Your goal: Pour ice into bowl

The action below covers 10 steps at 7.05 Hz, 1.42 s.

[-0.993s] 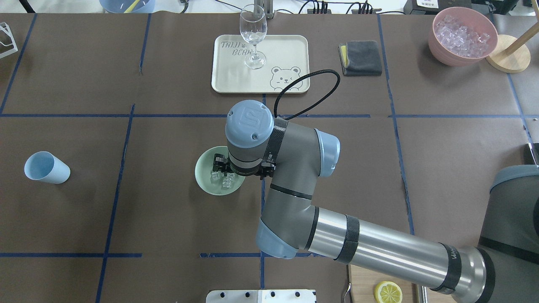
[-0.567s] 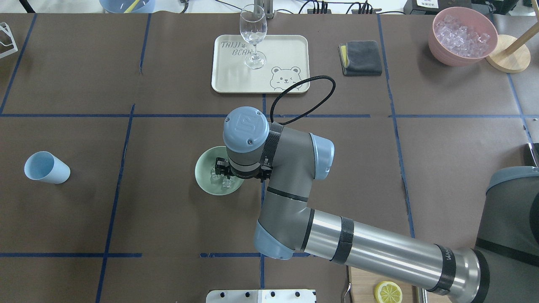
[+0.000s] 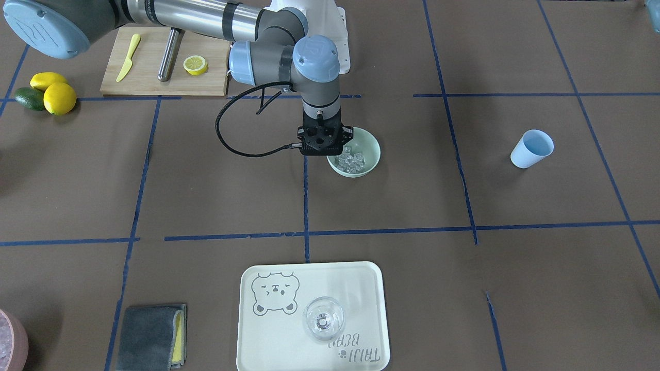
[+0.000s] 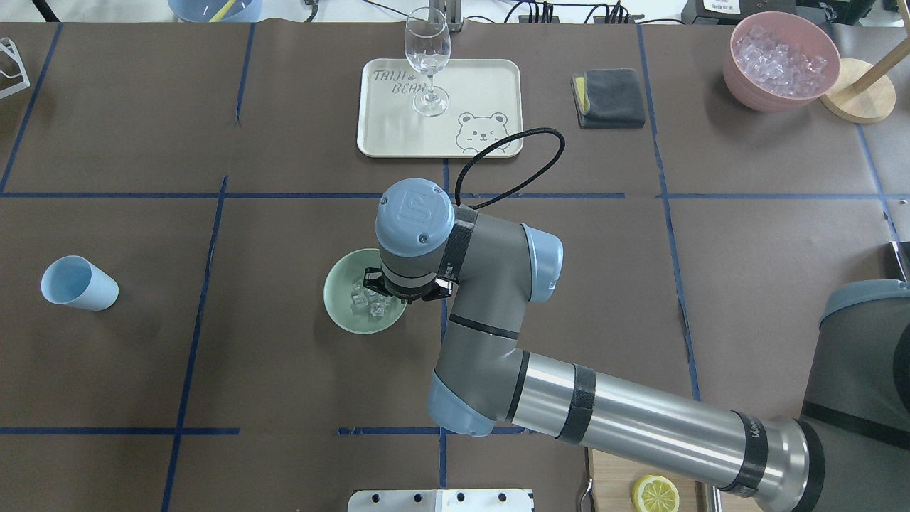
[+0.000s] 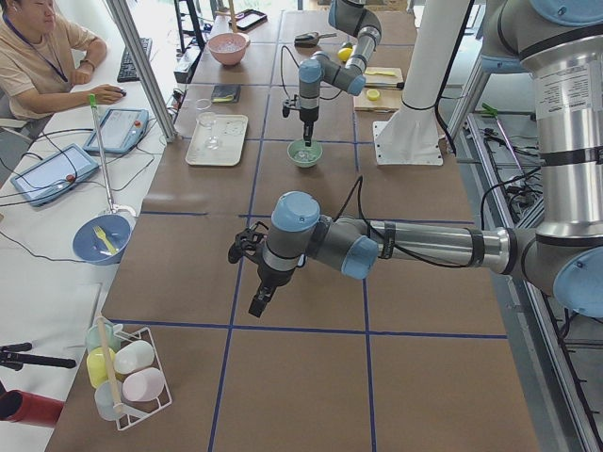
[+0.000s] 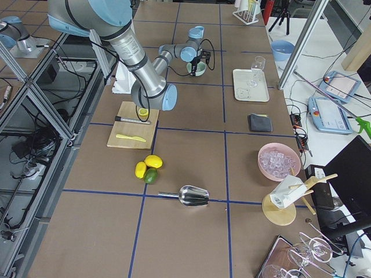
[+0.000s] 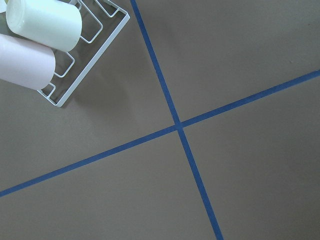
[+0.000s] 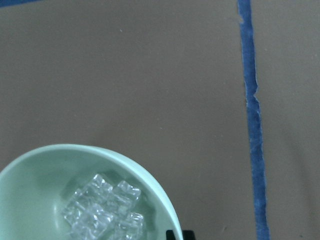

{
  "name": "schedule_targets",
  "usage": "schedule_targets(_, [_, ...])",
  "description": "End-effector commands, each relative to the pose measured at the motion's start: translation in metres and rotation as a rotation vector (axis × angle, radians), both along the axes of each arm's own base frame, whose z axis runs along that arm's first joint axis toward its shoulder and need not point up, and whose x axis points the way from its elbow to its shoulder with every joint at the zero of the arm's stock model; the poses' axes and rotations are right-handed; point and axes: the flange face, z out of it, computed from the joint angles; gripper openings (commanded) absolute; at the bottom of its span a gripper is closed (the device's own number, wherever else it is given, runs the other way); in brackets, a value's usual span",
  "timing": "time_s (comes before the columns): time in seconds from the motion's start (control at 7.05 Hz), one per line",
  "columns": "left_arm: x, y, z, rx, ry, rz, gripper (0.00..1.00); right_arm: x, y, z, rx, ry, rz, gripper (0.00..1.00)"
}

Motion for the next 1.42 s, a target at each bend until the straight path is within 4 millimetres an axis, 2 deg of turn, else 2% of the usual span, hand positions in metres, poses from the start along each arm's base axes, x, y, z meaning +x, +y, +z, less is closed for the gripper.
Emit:
schedule_targets(0.0, [0.0,0.001,-0.001,0.001,0.0,0.0,1.0,0.045,-0.011,-0.014,0.004,-0.105,0.056,0.0])
schedule_targets(0.28, [-0.001,0.0,-0.001,0.011,0.0,-0.002,1.0,0.16,-0.021,0.056,-0.023,-0.13,0.083,0.0])
schedule_targets(0.43, [-0.001,0.0,-0.001,0.011,0.001,-0.003,1.0,0.221,-0.021,0.112,-0.017,-0.097,0.067,0.0])
schedule_targets(0.57, [-0.001,0.0,-0.003,0.014,0.001,-0.003,1.0,0.272,-0.025,0.179,0.037,-0.037,0.044,0.0])
schedule_targets(0.85, [-0.002,0.0,-0.005,0.019,0.002,-0.005,1.0,0.4,-0.045,0.318,0.071,-0.081,-0.027,0.0])
schedule_targets(1.13, [-0.001,0.0,-0.008,0.022,0.003,-0.004,1.0,0.492,-0.043,0.421,0.042,-0.107,-0.045,0.0])
schedule_targets(1.28, [-0.001,0.0,-0.008,0.023,0.003,-0.004,1.0,0.499,-0.039,0.43,0.015,-0.122,-0.049,0.0])
